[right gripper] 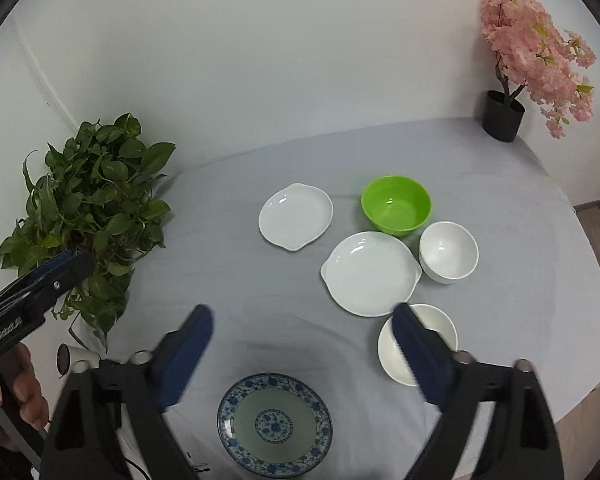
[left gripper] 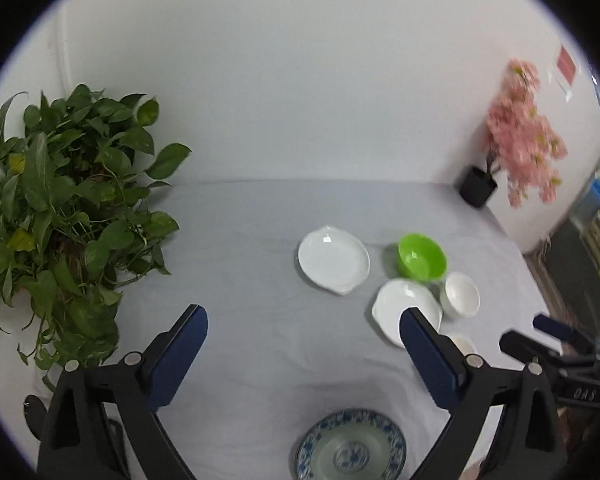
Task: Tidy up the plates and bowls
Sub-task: 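Move the right gripper to the white oval plate rim and close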
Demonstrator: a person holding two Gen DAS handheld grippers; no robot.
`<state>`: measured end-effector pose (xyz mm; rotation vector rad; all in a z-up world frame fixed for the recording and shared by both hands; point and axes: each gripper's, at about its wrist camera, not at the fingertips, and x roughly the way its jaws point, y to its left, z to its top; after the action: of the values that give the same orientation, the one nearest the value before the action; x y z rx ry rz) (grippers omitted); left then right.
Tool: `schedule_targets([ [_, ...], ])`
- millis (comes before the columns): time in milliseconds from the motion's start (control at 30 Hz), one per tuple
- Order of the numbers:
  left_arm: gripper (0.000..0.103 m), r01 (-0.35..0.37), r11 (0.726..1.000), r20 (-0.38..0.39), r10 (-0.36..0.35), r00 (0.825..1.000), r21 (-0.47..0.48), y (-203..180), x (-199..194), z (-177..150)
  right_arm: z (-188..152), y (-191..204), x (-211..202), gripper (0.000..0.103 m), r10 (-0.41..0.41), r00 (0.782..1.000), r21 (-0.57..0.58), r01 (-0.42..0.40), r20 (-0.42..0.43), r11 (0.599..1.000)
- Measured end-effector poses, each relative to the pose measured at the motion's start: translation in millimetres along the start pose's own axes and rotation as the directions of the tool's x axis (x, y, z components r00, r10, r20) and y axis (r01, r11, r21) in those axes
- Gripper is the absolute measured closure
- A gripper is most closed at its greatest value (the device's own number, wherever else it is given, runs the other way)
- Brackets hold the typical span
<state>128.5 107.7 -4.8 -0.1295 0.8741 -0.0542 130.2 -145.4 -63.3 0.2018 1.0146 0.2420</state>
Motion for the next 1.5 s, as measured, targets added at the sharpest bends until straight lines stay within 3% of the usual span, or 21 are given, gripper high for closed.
schedule_targets([
  [100, 0.006, -0.026, 1.000, -0.046, 0.026, 0.999, -0.001, 8.1, 17.1, 14.2, 9.2, 0.1, 4.6, 0.000, 0.027, 1.000, -0.008, -0.027, 0.005, 1.000],
  [300, 0.006, -0.062, 0.998, -0.050, 0.062, 0.997, 0.012, 14.4, 44.3, 35.6, 38.9, 0.1, 38.5, 0.000, 0.020, 0.999, -0.030, -0.022, -0.042, 0.999],
  [733, 0.006, -0.076, 0.997, -0.136, 0.078, 0.988, 0.017, 16.8, 156.4, 87.5, 113.6, -4.2, 174.3, 0.000, 0.003, 0.980, -0.089, -0.021, -0.197, 0.996],
  [867, 0.006, -0.014, 1.000, -0.194, 0.016, 0.981, 0.012, 17.6, 203.2, 97.3, 127.1, -11.9, 226.6, 0.001, 0.000, 0.964, -0.109, -0.030, -0.267, 0.994],
  [1000, 0.006, 0.092, 0.996, -0.295, -0.094, 0.951, -0.021, 18.6, 250.5, 100.9, 137.7, -21.3, 274.9, 0.001, 0.025, 0.951, -0.091, -0.056, -0.307, 0.994],
  [1133, 0.006, 0.113, 0.994, -0.374, -0.102, 0.922, 0.007, 19.7, 294.9, 98.3, 144.4, -28.8, 319.6, 0.001, 0.031, 0.943, -0.042, -0.047, -0.331, 0.998],
  [1367, 0.008, 0.164, 0.981, -0.454, -0.196, 0.869, -0.108, 33.8, 356.6, 88.7, 147.9, -28.8, 382.6, 0.007, 0.067, 0.928, 0.016, -0.065, -0.366, 0.998],
  [1500, 0.026, 0.206, 0.953, -0.491, -0.291, 0.821, -0.220, 44.7, 382.9, 80.6, 151.3, -30.5, 412.9, 0.016, 0.042, 0.923, 0.023, -0.037, -0.383, 0.999],
])
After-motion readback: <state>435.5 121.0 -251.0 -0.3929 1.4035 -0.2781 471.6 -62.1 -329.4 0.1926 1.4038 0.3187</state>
